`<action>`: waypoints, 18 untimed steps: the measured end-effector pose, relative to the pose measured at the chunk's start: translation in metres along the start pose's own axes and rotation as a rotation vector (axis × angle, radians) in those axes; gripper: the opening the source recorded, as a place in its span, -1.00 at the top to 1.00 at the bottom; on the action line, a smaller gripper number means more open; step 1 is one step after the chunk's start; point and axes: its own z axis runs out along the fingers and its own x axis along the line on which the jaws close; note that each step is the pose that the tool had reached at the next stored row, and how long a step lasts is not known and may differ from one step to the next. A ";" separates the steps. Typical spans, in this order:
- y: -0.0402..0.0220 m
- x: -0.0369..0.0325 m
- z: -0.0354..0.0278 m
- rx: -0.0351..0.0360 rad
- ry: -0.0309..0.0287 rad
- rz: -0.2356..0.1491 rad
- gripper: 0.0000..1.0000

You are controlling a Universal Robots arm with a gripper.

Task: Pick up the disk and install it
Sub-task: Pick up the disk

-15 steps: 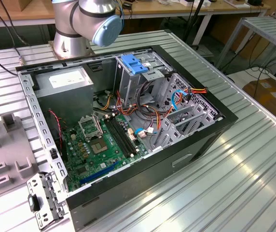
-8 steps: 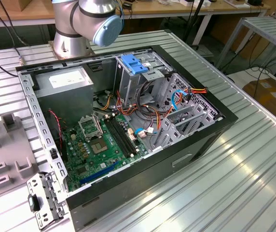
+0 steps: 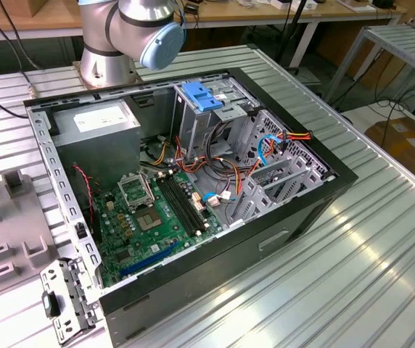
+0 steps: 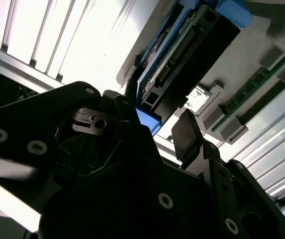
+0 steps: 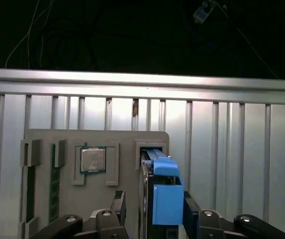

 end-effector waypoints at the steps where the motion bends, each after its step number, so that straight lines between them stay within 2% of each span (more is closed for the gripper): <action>1: -0.0001 0.0000 0.0016 0.0001 0.0000 0.000 -0.11; 6: -0.0005 -0.0007 0.0109 -0.0002 0.0001 0.000 -0.11; 8: -0.0008 -0.0064 0.0118 0.0000 0.0000 0.000 -0.11; 18: -0.0008 -0.0066 0.0122 -0.0001 0.0001 0.000 -0.11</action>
